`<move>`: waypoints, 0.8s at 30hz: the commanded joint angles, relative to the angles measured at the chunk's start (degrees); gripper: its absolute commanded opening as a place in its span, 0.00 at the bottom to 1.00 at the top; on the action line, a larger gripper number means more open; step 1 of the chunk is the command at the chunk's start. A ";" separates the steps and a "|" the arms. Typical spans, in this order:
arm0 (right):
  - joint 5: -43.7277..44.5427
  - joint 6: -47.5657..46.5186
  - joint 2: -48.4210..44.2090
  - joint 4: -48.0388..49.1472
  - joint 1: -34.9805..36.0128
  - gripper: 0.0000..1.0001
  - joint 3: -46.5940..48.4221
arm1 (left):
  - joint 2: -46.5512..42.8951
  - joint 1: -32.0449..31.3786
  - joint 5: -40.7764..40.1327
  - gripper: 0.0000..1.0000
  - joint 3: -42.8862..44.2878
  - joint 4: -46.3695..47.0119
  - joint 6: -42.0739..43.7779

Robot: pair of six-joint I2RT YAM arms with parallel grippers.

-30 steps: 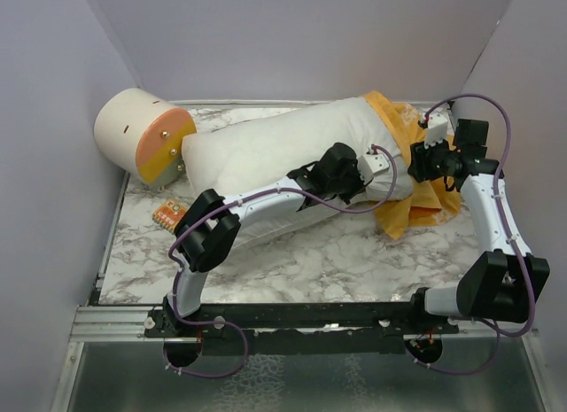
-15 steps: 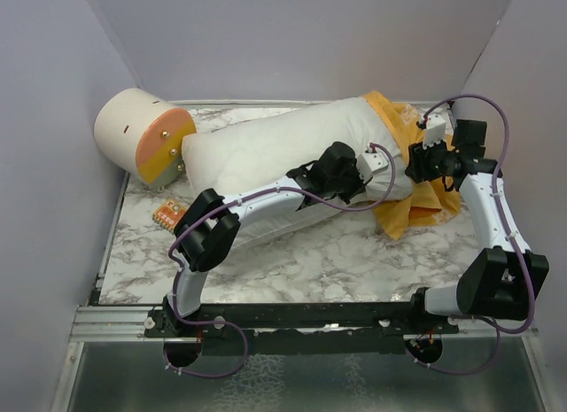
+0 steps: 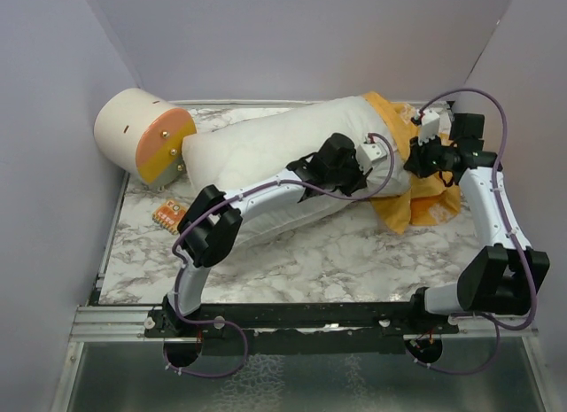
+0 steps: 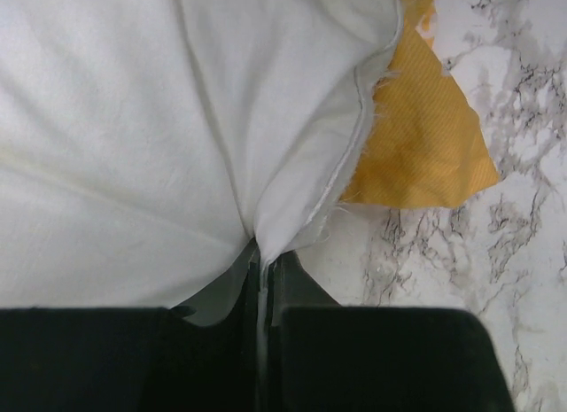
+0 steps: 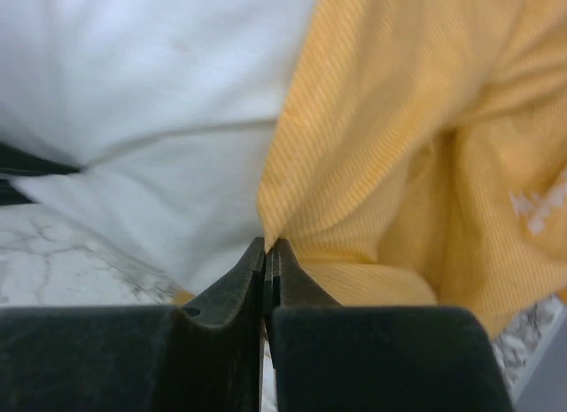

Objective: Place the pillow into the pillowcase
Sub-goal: Stuff the pillow into the pillowcase.

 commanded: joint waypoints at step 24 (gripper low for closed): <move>-12.07 5.09 7.13 0.98 10.25 0.27 6.50 | -8.72 6.11 19.99 0.00 -6.43 26.55 -18.62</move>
